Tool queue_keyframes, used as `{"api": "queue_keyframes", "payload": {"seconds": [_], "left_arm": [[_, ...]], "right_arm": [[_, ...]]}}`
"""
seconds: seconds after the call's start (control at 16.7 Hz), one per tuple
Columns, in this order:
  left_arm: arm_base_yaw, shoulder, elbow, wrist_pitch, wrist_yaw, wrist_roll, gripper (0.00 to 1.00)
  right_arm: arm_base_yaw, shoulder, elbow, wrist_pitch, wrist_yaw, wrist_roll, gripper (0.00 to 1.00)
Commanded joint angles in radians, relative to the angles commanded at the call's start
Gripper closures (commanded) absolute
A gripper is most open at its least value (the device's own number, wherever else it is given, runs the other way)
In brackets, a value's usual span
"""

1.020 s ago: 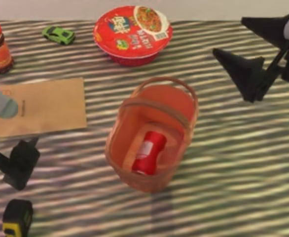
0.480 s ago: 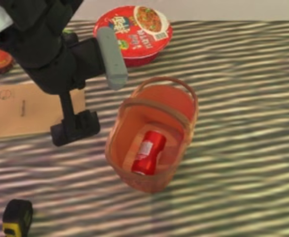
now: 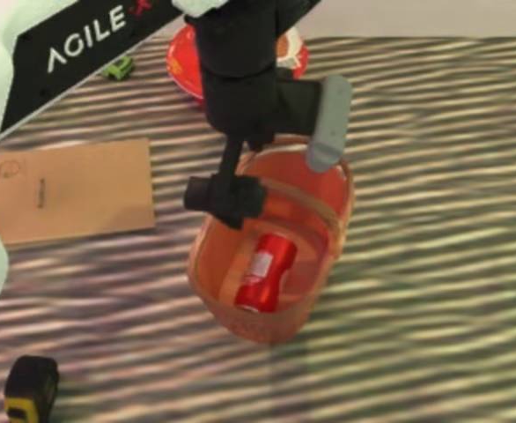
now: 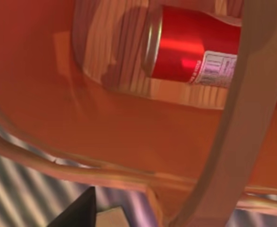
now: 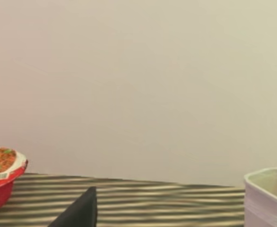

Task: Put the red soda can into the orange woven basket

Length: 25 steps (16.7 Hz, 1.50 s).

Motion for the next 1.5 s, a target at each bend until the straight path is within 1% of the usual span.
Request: {"api": "queue_keyframes", "payload": {"seconds": [0.12,0.18,0.3,0.66,1.02,1.26,1.5], "left_arm": [[-0.019,0.068,0.089,-0.034,-0.010,0.041,0.00],[-0.026,0.090,0.117,-0.044,-0.014,0.055,0.00],[-0.031,0.110,0.144,-0.053,-0.018,0.067,0.00],[-0.027,0.107,0.138,-0.049,-0.017,0.067,0.00],[-0.030,0.091,0.035,0.036,-0.018,0.068,0.00],[-0.031,0.090,0.031,0.040,-0.018,0.068,0.00],[-0.031,0.090,0.031,0.040,-0.018,0.068,0.30]], "right_arm": [[-0.007,-0.061,-0.056,-0.070,0.036,0.011,0.00],[-0.009,-0.079,-0.075,-0.093,0.046,0.015,0.00],[-0.011,-0.097,-0.094,-0.115,0.057,0.019,0.00],[-0.011,-0.097,-0.094,-0.115,0.057,0.019,0.00],[-0.011,-0.097,-0.094,-0.115,0.057,0.019,0.00],[-0.011,-0.097,-0.094,-0.115,0.057,0.019,0.00],[-0.011,-0.097,-0.094,-0.115,0.057,0.019,0.00]]}}
